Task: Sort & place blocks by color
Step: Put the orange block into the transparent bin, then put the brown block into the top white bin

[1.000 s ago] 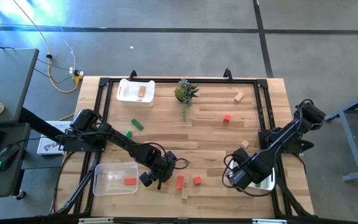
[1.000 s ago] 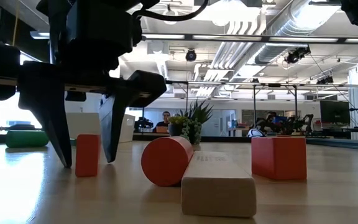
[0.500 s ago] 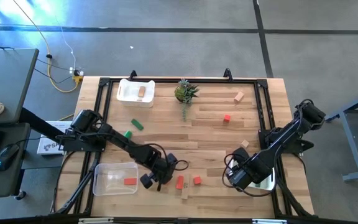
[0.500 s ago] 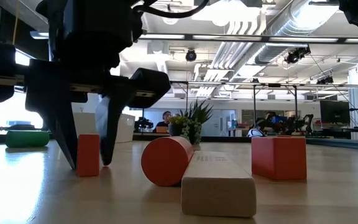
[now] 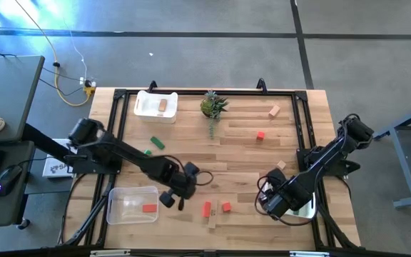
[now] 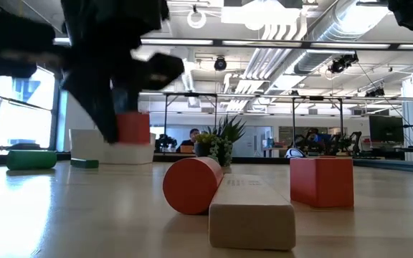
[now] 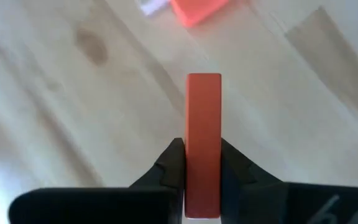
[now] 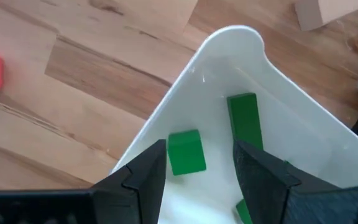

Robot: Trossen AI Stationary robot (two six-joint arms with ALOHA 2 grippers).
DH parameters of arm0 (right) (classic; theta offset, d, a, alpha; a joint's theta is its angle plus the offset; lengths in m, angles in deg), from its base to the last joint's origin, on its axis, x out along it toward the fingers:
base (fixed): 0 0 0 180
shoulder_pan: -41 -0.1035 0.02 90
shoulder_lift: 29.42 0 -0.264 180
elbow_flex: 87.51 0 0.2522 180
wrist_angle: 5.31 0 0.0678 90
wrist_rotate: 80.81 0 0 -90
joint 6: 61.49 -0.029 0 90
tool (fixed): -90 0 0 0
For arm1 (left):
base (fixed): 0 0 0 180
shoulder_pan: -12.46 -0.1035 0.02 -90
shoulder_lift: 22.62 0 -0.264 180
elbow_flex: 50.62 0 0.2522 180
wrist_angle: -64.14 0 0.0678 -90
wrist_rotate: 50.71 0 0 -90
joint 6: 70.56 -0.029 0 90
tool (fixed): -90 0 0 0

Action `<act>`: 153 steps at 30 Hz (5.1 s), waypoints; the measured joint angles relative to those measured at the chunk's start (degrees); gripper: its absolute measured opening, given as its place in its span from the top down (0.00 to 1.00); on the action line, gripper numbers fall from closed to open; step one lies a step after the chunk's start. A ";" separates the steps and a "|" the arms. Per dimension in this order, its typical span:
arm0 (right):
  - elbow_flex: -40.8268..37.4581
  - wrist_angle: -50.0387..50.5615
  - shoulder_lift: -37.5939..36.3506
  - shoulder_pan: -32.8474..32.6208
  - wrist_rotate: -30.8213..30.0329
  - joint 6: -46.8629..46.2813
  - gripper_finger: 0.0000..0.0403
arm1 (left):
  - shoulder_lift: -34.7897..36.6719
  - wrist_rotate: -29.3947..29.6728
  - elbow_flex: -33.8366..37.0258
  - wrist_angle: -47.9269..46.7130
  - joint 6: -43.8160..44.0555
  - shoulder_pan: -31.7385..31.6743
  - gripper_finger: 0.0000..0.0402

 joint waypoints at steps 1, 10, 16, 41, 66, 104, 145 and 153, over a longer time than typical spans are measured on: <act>0.00 0.05 0.00 0.00 -0.49 0.00 0.57 | 1.66 0.63 0.00 -1.04 1.05 -0.02 0.93; 0.00 0.98 0.00 0.01 -4.29 -2.33 0.57 | 19.41 3.80 -0.05 -15.35 20.10 0.53 0.92; 0.00 0.93 0.00 0.00 -7.24 -6.29 0.57 | 28.44 5.29 0.54 -28.87 36.99 3.51 0.92; 6.78 4.95 -0.04 11.18 -21.84 3.82 0.57 | 40.26 0.53 19.82 -25.22 76.17 28.69 0.91; 9.35 17.53 -2.46 49.80 -12.06 59.64 0.57 | 40.10 -0.47 19.82 -21.65 83.38 30.78 0.69; -5.69 -17.01 -15.39 96.46 3.65 67.21 0.57 | 46.64 18.73 19.78 -11.56 62.71 -10.87 0.66; -10.75 -23.68 3.26 97.24 0.69 43.03 0.57 | 46.60 22.70 19.78 4.40 14.00 -52.32 0.66; -10.75 -25.64 7.03 97.24 -1.03 42.62 0.57 | 46.60 22.66 19.78 4.40 13.98 -54.37 0.66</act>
